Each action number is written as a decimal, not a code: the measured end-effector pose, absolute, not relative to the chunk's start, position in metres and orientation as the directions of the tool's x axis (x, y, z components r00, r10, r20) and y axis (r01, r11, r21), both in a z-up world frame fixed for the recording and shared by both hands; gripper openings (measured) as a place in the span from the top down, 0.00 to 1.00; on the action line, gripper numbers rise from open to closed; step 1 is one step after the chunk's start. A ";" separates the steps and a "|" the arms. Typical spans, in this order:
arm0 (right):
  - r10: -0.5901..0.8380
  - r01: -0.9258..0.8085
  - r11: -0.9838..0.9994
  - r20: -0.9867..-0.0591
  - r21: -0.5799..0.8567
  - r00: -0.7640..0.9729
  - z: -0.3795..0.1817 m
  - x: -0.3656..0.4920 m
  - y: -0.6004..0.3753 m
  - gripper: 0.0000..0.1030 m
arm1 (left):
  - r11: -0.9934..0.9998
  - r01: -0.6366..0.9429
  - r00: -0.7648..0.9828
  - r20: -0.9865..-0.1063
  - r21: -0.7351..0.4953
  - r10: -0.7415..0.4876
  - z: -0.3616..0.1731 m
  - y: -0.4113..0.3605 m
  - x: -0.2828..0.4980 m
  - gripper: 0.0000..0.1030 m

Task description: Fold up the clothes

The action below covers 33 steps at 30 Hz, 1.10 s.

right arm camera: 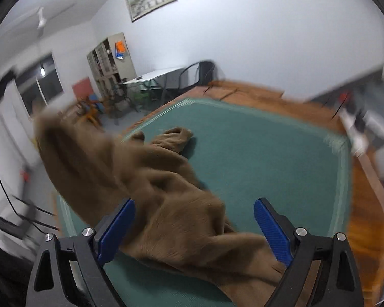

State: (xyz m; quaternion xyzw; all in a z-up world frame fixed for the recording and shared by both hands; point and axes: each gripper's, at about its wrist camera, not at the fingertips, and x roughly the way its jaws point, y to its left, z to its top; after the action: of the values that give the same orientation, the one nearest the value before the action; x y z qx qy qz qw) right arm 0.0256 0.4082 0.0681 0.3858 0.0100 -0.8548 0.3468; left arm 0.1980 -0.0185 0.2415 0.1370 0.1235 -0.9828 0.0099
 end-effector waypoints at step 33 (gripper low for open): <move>-0.505 0.833 -0.414 -0.854 0.368 0.126 -0.004 0.099 0.346 0.07 | -0.917 -0.308 -0.491 -0.868 0.254 -0.076 -0.013 0.004 0.172 0.64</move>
State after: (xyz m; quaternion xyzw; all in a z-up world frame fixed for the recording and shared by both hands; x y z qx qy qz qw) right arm 0.0991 0.3464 -0.0042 0.5411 0.1515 -0.6435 0.5198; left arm 0.1719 0.0041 -0.0126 0.4999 -0.1921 -0.8417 -0.0690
